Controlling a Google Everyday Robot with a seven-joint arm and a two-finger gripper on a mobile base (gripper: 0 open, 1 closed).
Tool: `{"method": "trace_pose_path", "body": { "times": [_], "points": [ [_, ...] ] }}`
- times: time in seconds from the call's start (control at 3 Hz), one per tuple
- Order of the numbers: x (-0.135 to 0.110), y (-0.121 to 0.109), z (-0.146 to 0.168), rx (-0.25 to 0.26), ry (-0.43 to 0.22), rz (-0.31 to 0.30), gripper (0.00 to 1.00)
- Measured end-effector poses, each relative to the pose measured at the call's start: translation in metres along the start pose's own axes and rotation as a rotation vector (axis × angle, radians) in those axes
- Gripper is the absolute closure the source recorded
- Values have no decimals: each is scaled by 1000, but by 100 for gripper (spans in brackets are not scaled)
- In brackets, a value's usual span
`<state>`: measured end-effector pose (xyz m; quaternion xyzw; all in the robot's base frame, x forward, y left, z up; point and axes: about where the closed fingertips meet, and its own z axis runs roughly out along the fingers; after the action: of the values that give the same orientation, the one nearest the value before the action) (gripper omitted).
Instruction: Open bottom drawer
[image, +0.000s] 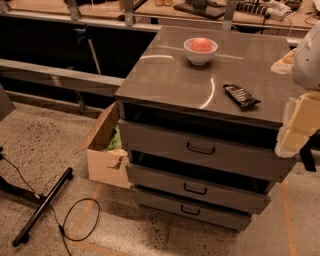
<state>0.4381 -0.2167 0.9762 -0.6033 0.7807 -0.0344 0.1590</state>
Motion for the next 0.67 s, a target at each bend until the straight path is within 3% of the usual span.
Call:
{"method": "trace_pose_path", "body": {
  "times": [0.67],
  "points": [
    [1, 2, 5, 2, 2, -18, 0]
  ]
}}
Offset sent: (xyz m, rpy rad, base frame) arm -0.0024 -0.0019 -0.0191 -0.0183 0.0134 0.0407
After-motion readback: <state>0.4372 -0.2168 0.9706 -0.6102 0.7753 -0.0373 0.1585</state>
